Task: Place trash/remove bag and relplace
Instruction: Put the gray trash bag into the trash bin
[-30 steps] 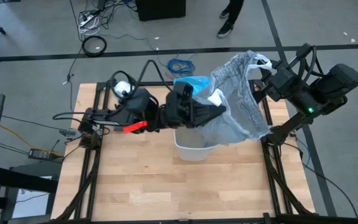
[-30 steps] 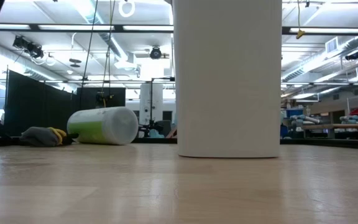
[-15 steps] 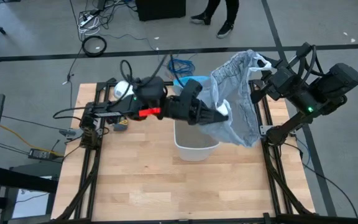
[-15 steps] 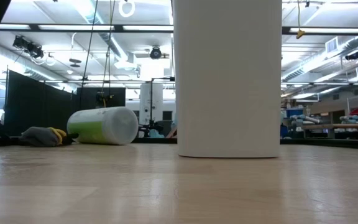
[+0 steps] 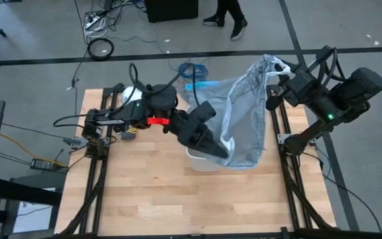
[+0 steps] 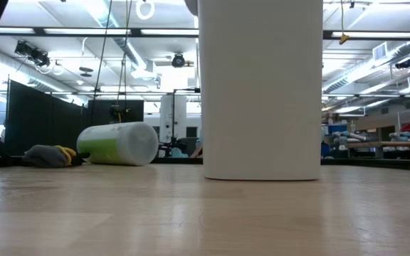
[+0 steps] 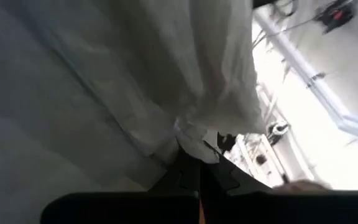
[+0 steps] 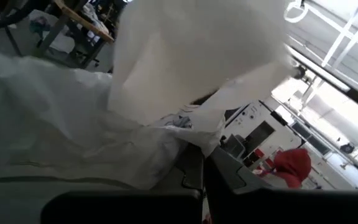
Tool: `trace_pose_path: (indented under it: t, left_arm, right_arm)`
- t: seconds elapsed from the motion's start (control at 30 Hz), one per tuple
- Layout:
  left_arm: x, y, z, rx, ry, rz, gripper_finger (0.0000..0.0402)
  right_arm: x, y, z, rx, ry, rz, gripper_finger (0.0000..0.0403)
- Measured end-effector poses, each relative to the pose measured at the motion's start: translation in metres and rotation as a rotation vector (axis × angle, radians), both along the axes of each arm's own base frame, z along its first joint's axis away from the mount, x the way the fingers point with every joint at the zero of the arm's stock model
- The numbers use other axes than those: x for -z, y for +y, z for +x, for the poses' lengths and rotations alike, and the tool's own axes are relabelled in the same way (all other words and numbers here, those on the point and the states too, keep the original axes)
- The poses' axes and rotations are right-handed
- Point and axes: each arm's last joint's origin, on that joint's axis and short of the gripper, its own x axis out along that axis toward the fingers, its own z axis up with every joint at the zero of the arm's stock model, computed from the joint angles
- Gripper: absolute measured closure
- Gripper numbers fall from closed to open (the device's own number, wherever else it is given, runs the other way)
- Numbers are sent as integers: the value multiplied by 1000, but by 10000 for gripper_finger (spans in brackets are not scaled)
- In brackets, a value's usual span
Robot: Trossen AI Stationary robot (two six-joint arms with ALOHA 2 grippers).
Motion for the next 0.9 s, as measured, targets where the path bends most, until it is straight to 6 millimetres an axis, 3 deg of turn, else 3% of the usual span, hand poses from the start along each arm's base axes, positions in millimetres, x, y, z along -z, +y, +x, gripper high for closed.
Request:
trace_pose_path:
  t: [0.2,0.5,0.73,0.9]
  left_arm:
    - [-4,14,-19,-52,69,65,401]
    - [-48,40,-57,-237,-153,-12,401]
    - [-54,44,-65,-294,-148,-60,401]
    - [-60,44,-69,-322,-197,-87,401]
  right_arm:
    - [0,0,0,15,-17,27,403]
    - [6,9,15,18,5,18,403]
    - [14,19,33,17,42,-5,403]
    - [17,35,51,2,-55,64,403]
